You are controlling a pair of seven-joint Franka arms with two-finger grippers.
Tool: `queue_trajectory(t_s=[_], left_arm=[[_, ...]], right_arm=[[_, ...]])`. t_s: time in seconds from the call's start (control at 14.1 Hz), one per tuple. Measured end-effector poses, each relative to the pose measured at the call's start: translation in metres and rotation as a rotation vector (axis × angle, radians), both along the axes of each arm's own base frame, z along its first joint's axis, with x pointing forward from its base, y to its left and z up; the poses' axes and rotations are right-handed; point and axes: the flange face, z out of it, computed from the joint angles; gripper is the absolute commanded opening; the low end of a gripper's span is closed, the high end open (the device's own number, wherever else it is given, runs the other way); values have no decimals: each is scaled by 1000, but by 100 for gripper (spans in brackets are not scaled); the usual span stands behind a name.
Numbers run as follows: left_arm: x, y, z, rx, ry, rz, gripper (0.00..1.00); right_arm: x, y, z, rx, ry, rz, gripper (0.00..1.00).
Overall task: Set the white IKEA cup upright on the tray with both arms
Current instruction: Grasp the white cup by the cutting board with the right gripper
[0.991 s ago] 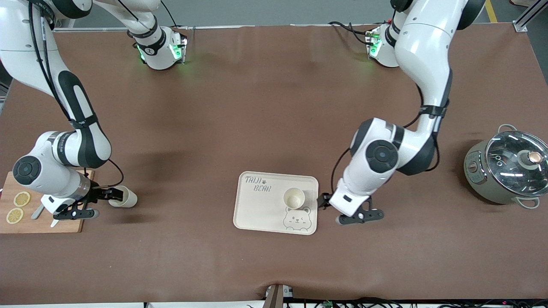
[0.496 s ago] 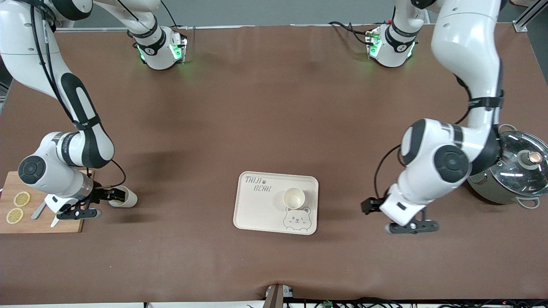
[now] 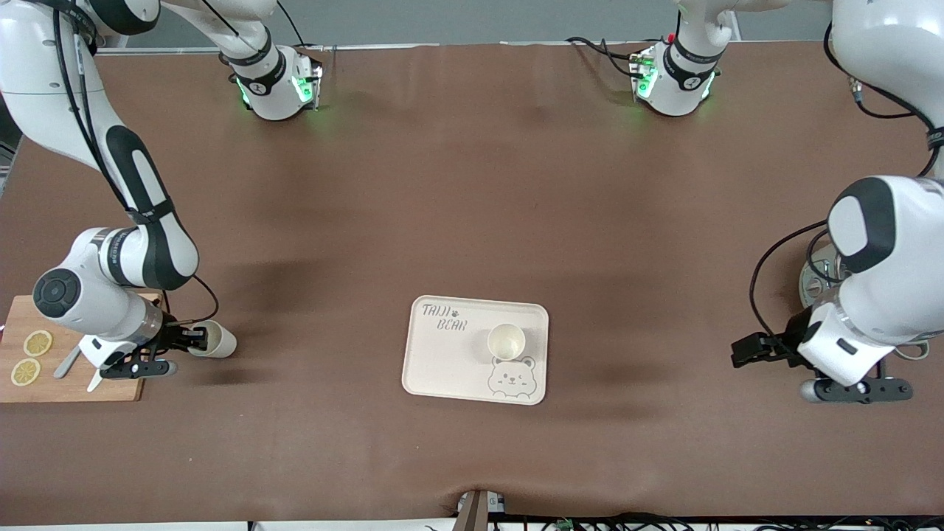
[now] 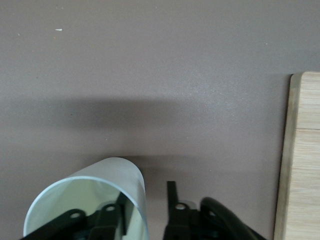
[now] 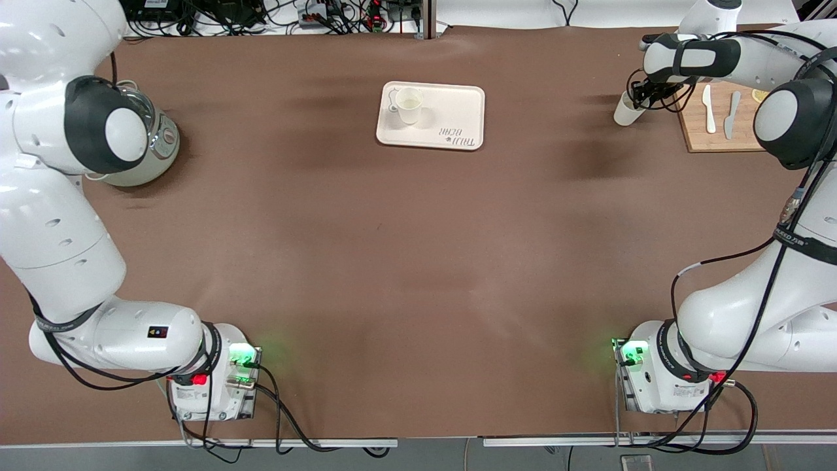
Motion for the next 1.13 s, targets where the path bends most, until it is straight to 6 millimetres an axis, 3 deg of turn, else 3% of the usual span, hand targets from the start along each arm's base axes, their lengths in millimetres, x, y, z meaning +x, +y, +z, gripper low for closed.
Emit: queue_trajectory(t_s=[0.21, 0.5, 0.71, 0.85, 0.99, 1.13], left_arm=[[-15, -6, 25, 19, 30, -22, 100], [-42, 11, 61, 51, 106, -43, 100], [-49, 17, 73, 52, 108, -43, 100], [-55, 16, 81, 53, 117, -51, 100], [-63, 16, 88, 58, 125, -92, 100], [-71, 17, 92, 61, 127, -126, 100]], right_arm=[[2, 4, 4, 5, -6, 3, 0], [4, 4, 8, 5, -7, -5, 0], [17, 23, 34, 16, 31, -70, 0], [32, 65, 69, 32, 54, -168, 0], [40, 125, 102, 61, 50, -287, 0], [37, 183, 114, 106, 51, -409, 0]])
